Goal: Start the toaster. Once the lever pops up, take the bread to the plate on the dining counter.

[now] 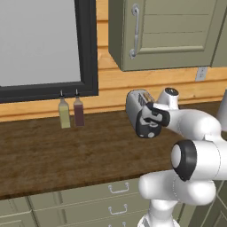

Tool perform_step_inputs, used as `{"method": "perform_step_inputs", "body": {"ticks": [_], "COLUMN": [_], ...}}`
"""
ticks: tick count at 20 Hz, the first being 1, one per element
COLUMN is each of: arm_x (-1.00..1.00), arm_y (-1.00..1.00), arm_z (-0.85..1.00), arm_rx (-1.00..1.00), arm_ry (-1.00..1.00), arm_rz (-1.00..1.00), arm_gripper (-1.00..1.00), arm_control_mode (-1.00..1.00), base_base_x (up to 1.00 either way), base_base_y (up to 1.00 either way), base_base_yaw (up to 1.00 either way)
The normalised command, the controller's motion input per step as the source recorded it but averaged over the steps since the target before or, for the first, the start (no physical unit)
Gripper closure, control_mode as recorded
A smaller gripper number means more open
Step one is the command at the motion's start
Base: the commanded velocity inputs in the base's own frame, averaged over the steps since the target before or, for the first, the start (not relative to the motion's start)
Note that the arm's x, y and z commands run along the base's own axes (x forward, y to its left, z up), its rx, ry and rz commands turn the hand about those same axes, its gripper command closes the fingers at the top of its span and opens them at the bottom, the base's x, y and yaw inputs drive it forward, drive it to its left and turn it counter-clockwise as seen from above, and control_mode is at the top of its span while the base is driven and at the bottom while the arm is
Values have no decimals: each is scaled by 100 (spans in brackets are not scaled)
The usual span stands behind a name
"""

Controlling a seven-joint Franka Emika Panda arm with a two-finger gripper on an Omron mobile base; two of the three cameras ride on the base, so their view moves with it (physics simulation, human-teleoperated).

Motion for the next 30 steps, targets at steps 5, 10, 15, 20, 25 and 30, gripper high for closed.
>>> {"method": "perform_step_inputs", "body": {"ticks": [5,10,15,20,25,30], "arm_x": [0,0,-7,-10,-13,-2], "arm_y": [0,0,0,0,0,0], "arm_z": [-45,-56,-65,-32,11,55], "arm_rx": [0,0,0,0,0,0], "arm_ry": [0,0,0,-1,-5,-6], "arm_rz": [0,0,0,0,0,1], "arm_gripper": [100,100,100,100,100,100], "arm_control_mode": [-100,-100,-100,-100,-100,-100], "base_base_x": [0,0,0,0,0,0], "base_base_y": [0,0,0,0,0,0], "base_base_yaw": [0,0,0,0,0,0]}}
